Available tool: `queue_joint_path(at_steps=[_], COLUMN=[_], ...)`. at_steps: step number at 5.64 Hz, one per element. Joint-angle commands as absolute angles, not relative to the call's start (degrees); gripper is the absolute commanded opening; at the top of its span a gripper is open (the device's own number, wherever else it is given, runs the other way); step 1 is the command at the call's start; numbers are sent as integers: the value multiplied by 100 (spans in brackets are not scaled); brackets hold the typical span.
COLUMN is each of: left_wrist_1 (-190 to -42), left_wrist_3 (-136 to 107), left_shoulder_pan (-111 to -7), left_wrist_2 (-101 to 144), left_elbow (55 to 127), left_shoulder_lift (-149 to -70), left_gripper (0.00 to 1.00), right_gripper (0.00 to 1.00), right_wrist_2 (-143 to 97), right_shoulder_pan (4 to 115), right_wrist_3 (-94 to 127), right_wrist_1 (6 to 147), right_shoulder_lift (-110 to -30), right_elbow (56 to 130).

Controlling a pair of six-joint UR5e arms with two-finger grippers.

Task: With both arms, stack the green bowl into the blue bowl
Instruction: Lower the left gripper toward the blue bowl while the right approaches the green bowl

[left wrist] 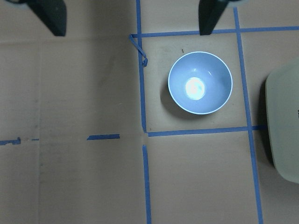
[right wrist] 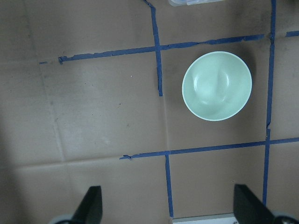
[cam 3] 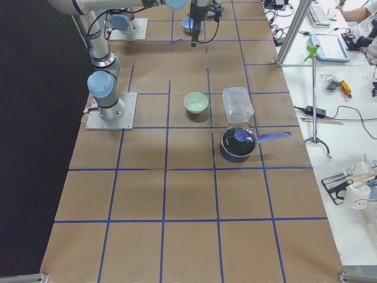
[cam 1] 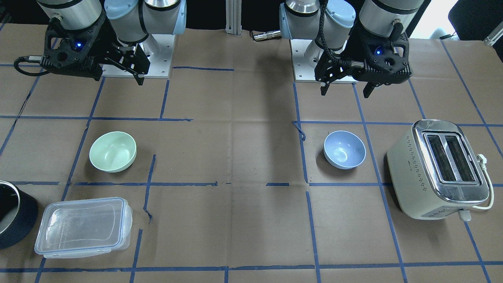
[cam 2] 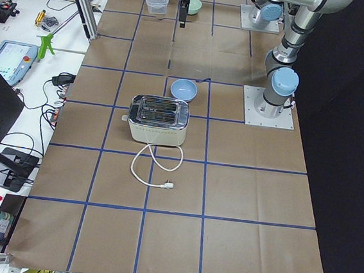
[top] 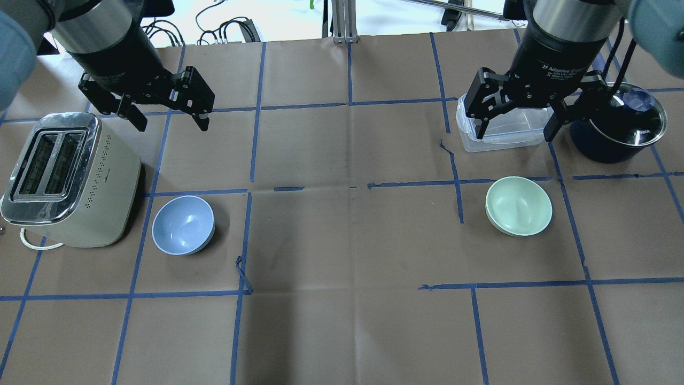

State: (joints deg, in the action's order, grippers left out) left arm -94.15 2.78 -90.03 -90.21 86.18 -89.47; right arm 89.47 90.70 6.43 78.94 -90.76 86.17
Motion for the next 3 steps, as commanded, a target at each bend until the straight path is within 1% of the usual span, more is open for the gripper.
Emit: queue_joint_path(at_steps=[1, 2, 3], left_wrist_1=[-9413, -9404, -9430], left_wrist_3=[307, 334, 308], left_shoulder_pan=[-9000, -8991, -8878], left_wrist_2=[-9018, -9009, -8965], left_elbow=[8613, 8613, 8639], left_shoulder_lift=[-8956, -8956, -8930], left_gripper=[98, 98, 98], right_gripper=[100, 100, 100], right_wrist_2=[8956, 8965, 8965], right_shoulder_pan=[9079, 9027, 8713], right_wrist_3=[650, 537, 84], right_wrist_1=[7866, 7918, 7919], right_shoulder_lift=[-9123, -9080, -9079], right_elbow=[8674, 8675, 8692])
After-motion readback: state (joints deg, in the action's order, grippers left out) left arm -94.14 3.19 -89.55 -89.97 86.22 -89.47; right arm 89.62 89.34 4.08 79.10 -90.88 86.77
